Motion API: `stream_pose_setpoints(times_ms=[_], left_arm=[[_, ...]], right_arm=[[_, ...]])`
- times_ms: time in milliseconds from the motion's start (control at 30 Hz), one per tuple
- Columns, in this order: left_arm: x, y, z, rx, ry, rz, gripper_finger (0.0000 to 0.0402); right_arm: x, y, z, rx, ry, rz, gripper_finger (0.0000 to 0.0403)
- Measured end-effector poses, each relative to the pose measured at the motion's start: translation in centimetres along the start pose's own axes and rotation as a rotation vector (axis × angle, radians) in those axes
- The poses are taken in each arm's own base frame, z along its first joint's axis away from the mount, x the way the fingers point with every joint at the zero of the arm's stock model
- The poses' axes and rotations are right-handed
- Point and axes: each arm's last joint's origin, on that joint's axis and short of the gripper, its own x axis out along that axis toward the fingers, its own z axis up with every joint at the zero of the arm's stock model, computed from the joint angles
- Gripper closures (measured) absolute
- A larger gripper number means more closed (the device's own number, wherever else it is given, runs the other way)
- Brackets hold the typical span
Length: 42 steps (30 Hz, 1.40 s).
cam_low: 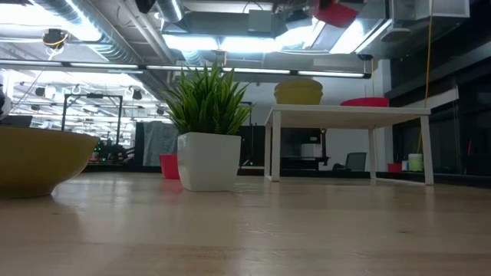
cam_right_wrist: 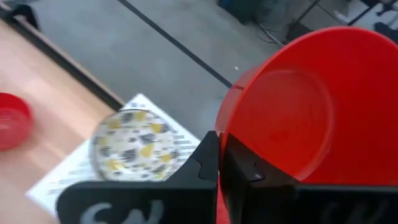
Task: Pick & Place Mini bowls
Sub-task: Stack the bottom red bowl on the red bowl on the shelf
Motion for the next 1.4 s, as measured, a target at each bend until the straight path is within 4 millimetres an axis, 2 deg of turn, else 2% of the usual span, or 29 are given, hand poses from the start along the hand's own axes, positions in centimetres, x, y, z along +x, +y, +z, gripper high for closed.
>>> stream_pose_setpoints(times_ms=[233, 367, 467, 767, 933, 1067, 1233, 1400], left_arm=[[-0.2, 0.9, 0.2, 0.004, -0.018, 0.092, 0.0203], [0.2, 1.4, 0.1, 0.027, -0.005, 0.116, 0.0203], [0.9, 2.0, 0.0, 0.037, 0.014, 0.150, 0.0203], [2.4, 3.9, 0.5, 0.080, -0.004, 0.200, 0.0203], [2.6, 4.3, 0.4, 0.113, 0.011, 0.136, 0.0203], [2.9, 4.9, -0.3, 0.095, 0.020, 0.132, 0.0203], [2.9, 4.9, -0.3, 0.100, 0.018, 0.132, 0.0203], [2.9, 4.9, -0.3, 0.126, 0.019, 0.131, 0.0203]], right_arm=[[1.1, -3.3, 0.1, 0.036, 0.026, -0.088, 0.0397], [1.2, -5.2, -0.1, 0.075, 0.042, -0.091, 0.0397], [1.5, -5.8, -0.4, 0.096, 0.067, -0.079, 0.0397], [3.5, -6.2, -3.5, 0.101, 0.223, -0.057, 0.0397], [3.7, -6.6, -5.2, 0.097, 0.276, -0.055, 0.0397], [4.1, -6.3, -5.8, 0.080, 0.315, -0.001, 0.0397], [5.2, -5.3, -6.3, -0.025, 0.376, 0.093, 0.0397], [6.4, -4.5, -6.9, -0.125, 0.429, 0.114, 0.0397]])
